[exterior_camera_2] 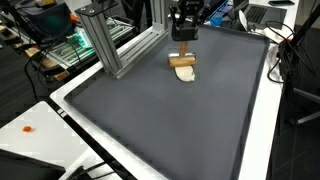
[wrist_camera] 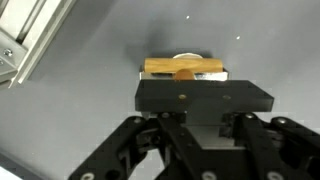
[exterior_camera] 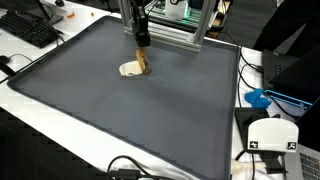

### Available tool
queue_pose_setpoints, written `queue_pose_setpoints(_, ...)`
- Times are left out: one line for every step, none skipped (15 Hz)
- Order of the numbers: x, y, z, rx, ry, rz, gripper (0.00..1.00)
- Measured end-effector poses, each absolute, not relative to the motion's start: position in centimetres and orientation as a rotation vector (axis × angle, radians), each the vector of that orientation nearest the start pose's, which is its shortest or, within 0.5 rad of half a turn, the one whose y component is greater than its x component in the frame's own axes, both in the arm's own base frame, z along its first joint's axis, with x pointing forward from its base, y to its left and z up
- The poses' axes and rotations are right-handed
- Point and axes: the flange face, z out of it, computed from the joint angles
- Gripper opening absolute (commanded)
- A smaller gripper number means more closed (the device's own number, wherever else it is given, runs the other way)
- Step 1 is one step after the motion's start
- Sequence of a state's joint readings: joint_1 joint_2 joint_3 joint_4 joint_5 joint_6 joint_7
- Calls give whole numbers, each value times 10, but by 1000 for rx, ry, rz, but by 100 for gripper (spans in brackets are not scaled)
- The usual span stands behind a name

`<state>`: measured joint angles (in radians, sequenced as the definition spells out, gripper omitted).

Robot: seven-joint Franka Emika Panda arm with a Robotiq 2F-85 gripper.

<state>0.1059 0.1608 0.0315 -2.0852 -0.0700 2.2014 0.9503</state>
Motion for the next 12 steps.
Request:
queue_pose_setpoints(560, 78, 344, -2973, 1201, 46, 22)
queue_pose_setpoints(558, 80, 343, -2974, 1197, 68, 22)
queue_pose_setpoints(557, 81, 342, -2974, 1195, 83, 22)
queue_pose_setpoints(557, 82, 342, -2974, 1193, 89, 22)
queue_pose_setpoints(557, 82, 342, -2974, 1193, 89, 22)
queue_pose_setpoints(557, 82, 342, -2974, 1193, 88, 22)
queue_pose_setpoints(557, 81, 343, -2975, 1192, 83, 22)
queue_pose_setpoints(558, 81, 343, -2978, 1188, 72, 22)
queue_pose_setpoints(558, 80, 343, -2982, 1185, 63, 22)
queue_pose_setpoints(559, 80, 343, -2987, 1179, 52, 22)
queue_pose_setpoints(559, 80, 343, -2994, 1171, 38, 22)
queue_pose_setpoints(560, 80, 344, -3001, 1163, 25, 22)
